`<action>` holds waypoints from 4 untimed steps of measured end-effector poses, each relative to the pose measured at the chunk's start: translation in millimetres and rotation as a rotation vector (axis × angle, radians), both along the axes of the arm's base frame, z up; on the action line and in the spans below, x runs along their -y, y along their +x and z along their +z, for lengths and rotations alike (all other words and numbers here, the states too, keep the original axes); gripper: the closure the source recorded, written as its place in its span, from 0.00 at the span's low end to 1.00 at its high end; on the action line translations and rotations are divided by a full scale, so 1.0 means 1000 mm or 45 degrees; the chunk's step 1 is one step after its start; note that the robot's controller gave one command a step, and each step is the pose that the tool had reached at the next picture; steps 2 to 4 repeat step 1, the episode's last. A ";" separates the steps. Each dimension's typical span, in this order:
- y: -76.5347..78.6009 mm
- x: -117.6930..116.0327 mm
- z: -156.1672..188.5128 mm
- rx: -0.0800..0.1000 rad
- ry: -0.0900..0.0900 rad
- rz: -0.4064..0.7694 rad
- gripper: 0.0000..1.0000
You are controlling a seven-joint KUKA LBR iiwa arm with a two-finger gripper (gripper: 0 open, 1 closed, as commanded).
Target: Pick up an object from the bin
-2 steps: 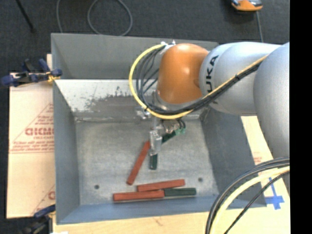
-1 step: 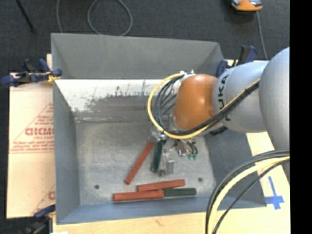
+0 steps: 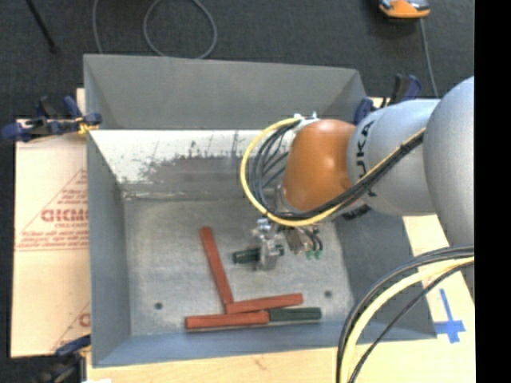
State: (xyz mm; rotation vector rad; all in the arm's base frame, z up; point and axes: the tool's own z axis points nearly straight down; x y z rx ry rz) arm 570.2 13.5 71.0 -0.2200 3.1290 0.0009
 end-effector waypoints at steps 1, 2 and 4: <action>-0.027 -0.033 0.131 0.008 -0.001 0.112 1.00; -0.027 -0.033 0.131 0.008 -0.001 0.112 1.00; -0.027 -0.033 0.131 0.008 -0.001 0.112 1.00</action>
Offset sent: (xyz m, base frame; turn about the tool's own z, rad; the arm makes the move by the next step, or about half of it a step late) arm -0.0291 0.0328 0.1257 -0.0902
